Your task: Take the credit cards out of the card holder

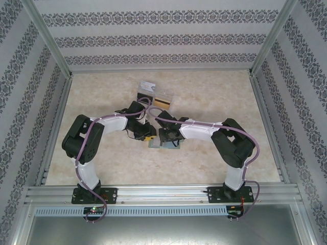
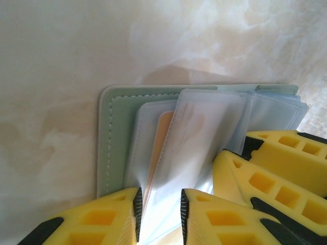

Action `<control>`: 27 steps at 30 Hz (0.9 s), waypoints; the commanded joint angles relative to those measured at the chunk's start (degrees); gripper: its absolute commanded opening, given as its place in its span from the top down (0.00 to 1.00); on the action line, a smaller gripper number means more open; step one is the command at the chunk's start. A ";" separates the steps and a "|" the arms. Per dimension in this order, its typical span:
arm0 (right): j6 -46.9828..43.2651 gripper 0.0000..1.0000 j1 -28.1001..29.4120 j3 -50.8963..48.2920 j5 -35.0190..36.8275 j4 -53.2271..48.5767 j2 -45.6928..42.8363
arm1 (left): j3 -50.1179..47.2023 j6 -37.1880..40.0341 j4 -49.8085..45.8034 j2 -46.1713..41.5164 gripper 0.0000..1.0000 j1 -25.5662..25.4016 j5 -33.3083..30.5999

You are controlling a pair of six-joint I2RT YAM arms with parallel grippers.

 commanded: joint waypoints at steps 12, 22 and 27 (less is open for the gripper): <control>1.90 0.70 -2.08 -3.77 -3.34 1.18 -0.67 | 2.89 2.62 0.11 2.80 0.73 -1.39 4.17; 2.81 0.67 -3.59 -5.14 -5.69 4.54 -5.82 | 2.94 2.62 1.79 0.53 0.76 -1.39 6.42; 4.02 0.60 -4.45 -7.20 -4.24 6.06 -11.44 | 2.24 1.85 3.78 -1.51 0.75 -1.47 8.02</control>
